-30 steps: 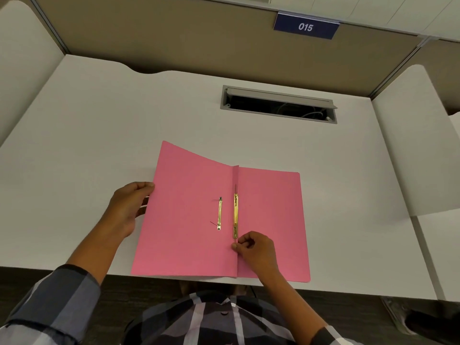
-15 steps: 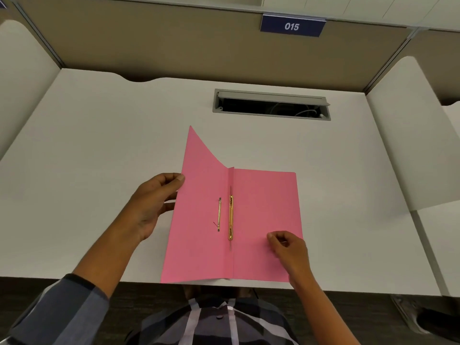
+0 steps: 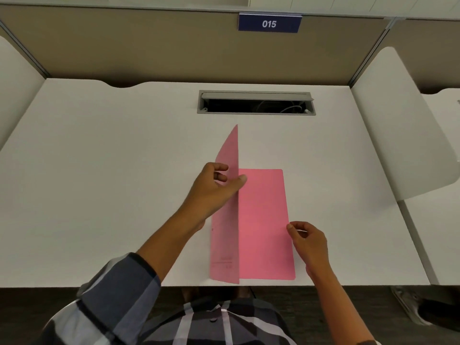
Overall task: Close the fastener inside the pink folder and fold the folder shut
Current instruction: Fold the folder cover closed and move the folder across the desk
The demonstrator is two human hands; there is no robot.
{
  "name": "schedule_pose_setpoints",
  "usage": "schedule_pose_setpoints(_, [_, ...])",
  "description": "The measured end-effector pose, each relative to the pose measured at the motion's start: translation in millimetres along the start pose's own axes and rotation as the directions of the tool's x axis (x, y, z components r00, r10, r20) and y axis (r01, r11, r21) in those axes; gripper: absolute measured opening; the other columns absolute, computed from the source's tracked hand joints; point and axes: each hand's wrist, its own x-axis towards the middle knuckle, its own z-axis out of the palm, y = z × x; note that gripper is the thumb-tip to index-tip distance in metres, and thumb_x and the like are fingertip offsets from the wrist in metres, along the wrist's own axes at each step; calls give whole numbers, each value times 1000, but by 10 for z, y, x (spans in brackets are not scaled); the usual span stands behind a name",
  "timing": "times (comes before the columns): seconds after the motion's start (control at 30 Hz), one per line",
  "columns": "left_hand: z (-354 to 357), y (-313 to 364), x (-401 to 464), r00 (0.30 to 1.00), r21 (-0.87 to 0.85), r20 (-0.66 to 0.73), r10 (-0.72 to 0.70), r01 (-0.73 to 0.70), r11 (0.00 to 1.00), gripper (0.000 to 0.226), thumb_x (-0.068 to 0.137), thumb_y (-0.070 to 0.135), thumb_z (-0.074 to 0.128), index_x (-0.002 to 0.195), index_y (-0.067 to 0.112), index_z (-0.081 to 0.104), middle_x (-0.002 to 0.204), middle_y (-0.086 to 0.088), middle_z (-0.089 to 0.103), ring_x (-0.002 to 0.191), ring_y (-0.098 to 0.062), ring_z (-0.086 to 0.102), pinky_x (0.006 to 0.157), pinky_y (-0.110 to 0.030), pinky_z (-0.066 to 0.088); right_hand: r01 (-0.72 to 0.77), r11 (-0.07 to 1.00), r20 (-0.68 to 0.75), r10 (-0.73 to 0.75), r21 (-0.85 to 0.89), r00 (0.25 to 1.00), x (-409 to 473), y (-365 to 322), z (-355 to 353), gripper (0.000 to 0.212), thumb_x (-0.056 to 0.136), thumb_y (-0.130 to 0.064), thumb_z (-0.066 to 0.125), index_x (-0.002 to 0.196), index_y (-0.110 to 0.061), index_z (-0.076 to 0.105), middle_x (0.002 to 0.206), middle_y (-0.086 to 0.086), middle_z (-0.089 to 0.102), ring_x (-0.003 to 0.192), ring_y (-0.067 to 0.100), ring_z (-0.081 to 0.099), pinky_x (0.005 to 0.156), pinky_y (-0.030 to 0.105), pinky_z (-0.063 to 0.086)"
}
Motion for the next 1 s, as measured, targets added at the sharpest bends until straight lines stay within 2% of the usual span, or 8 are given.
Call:
schedule_pose_setpoints(0.1, [317,61,119,999,154,0,51,-50,987,79,75,65,81,139,32,48,127,6,56,114,-16,60,92,-37,57,-25,999,7,25,39,1000,30,-1,-41,16,101,-37,68,113,-27,73,109,-5,76,100,18,72,97,46,62])
schedule_pose_setpoints(0.23, [824,41,279,996,436,-1,94,-84,896,93,75,66,79,148,25,37,145,-3,42,136,-27,43,108,-49,47,-88,975,30,84,203,996,62,-2,-115,15,103,-34,64,93,-31,75,93,-3,81,91,20,77,91,45,64])
schedule_pose_setpoints(0.37, [1223,-76,417,991,651,-2,134,-101,753,85,82,56,73,147,17,34,140,-9,38,131,-34,38,100,-48,39,-171,926,71,156,337,985,73,-21,-171,26,106,-32,60,102,-14,79,93,5,83,90,23,80,89,42,66])
schedule_pose_setpoints(0.47, [1399,-180,495,989,721,26,148,-122,682,82,87,49,71,149,14,30,142,-12,38,130,-36,38,102,-50,39,-177,922,83,158,345,984,60,-24,-189,26,106,-32,60,101,-15,79,92,3,83,89,20,80,88,40,66])
schedule_pose_setpoints(0.63, [1312,-431,490,995,703,-14,101,-62,709,80,89,58,68,150,16,36,145,-11,40,134,-35,40,106,-53,40,-160,949,97,138,273,986,20,-40,-168,18,103,-33,65,97,-22,78,86,-5,83,85,15,79,89,38,66])
schedule_pose_setpoints(0.8, [740,-885,326,966,606,-257,16,149,781,66,89,51,74,143,19,51,146,-15,47,135,-38,47,105,-56,47,-123,971,146,94,204,985,-36,-112,-65,14,101,-27,68,89,-32,74,88,-7,81,88,17,78,91,42,66])
schedule_pose_setpoints(0.9, [389,-1188,181,903,448,-398,-159,343,826,71,88,47,78,147,19,48,150,-18,45,137,-43,45,107,-63,47,-84,985,148,61,152,987,-35,-153,-5,20,101,-26,67,85,-37,70,89,-9,80,89,17,77,91,42,65])
schedule_pose_setpoints(1.0, [183,-1446,7,857,214,-407,-316,425,879,75,91,44,78,151,19,43,155,-17,45,139,-41,49,109,-62,48,-65,992,131,51,105,990,-30,-168,8,23,101,-25,67,83,-39,67,90,-9,79,90,18,76,91,43,64])
